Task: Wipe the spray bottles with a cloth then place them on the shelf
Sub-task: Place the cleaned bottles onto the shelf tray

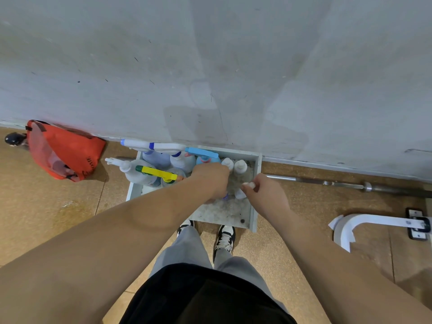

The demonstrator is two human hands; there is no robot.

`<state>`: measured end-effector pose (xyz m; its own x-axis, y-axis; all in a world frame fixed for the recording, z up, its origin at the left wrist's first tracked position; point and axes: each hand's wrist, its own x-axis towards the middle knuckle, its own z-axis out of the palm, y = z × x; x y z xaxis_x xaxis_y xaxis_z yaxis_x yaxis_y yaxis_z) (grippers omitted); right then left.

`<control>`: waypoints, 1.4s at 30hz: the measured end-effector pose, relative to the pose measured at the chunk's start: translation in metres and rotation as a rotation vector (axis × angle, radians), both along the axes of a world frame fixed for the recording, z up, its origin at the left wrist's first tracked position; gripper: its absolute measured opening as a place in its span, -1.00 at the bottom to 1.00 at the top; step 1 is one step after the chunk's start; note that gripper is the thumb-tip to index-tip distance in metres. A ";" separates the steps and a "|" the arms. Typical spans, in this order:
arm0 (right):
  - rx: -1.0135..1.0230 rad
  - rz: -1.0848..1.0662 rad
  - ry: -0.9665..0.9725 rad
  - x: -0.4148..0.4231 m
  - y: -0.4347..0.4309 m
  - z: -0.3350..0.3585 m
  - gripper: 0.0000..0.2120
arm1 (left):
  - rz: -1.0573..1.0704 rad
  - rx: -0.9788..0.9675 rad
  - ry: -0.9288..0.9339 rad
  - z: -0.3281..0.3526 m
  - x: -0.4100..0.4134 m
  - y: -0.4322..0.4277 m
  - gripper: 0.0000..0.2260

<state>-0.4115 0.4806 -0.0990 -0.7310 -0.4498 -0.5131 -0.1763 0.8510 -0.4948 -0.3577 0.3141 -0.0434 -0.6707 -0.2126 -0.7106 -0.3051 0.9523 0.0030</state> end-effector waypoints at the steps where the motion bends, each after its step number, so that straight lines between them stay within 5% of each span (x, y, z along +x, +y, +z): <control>1: 0.017 0.028 0.001 0.002 -0.001 0.001 -0.79 | -0.005 -0.004 -0.003 0.001 0.001 0.001 -0.84; 7: 0.019 0.217 -0.021 0.007 -0.003 0.001 -0.67 | -0.057 -0.022 -0.004 0.005 0.003 0.007 -0.93; 16: 0.012 0.175 -0.119 0.004 -0.009 0.005 -0.65 | -0.113 -0.070 0.023 0.001 0.008 0.010 -0.93; 24: -0.062 0.017 -0.158 0.003 -0.006 0.006 -0.83 | -0.111 -0.038 0.058 -0.007 0.012 0.005 -0.88; 36: 0.009 0.035 -0.056 0.003 -0.013 0.013 -0.54 | -0.084 -0.002 0.102 -0.005 0.027 -0.014 -0.85; 42: 0.110 0.122 0.003 0.011 -0.022 0.008 -0.64 | -0.106 0.010 0.144 -0.002 0.034 -0.017 -0.85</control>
<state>-0.4006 0.4589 -0.0905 -0.6758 -0.4765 -0.5623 -0.2833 0.8722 -0.3987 -0.3238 0.2969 -0.0450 -0.7840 -0.1288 -0.6073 -0.1991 0.9787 0.0494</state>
